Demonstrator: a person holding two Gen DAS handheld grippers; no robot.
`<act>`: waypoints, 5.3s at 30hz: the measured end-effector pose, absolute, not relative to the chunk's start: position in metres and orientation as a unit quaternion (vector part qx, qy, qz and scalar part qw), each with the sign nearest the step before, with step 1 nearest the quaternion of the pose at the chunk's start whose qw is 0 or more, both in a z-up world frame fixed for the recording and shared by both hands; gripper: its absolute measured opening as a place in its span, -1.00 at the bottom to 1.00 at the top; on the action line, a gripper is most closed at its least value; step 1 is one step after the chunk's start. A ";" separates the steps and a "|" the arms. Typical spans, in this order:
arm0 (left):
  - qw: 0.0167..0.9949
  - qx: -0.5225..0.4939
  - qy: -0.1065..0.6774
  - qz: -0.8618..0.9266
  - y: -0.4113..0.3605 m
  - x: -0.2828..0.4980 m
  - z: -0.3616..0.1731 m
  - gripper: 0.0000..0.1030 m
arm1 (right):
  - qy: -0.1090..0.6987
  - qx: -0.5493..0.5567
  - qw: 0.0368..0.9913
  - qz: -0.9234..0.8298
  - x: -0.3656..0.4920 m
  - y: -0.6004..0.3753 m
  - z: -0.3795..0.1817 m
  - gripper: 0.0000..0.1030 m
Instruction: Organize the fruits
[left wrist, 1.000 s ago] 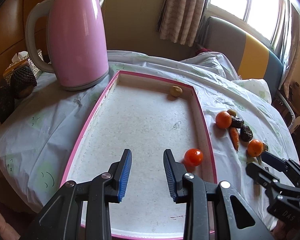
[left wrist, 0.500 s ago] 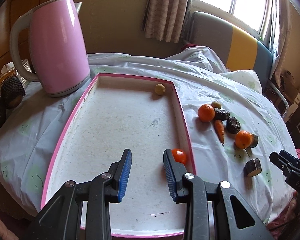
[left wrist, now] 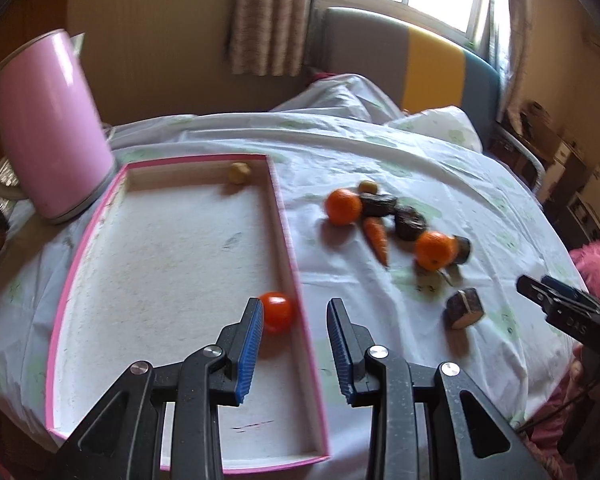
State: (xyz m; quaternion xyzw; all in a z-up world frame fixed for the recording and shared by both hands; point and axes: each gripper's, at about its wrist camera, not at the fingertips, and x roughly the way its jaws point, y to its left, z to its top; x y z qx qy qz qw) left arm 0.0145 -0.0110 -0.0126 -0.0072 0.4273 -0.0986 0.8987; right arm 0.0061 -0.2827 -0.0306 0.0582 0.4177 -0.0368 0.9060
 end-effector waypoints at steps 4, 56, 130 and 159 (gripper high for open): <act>0.889 0.000 0.430 -0.156 -0.036 0.016 -0.012 -0.36 | 0.419 0.057 0.905 -0.044 0.006 -0.284 -0.032 0.40; 0.894 -0.066 0.424 -0.126 -0.009 0.039 -0.010 -0.26 | 0.427 0.053 0.898 0.094 0.061 -0.223 -0.026 -0.21; 0.914 -0.115 0.380 0.084 0.109 0.017 0.005 -0.23 | 0.431 -0.036 0.844 0.316 0.078 -0.032 -0.027 0.00; 0.915 -0.062 0.399 0.011 0.053 0.011 0.001 -0.23 | 0.401 0.026 0.913 0.067 0.040 -0.209 -0.022 0.36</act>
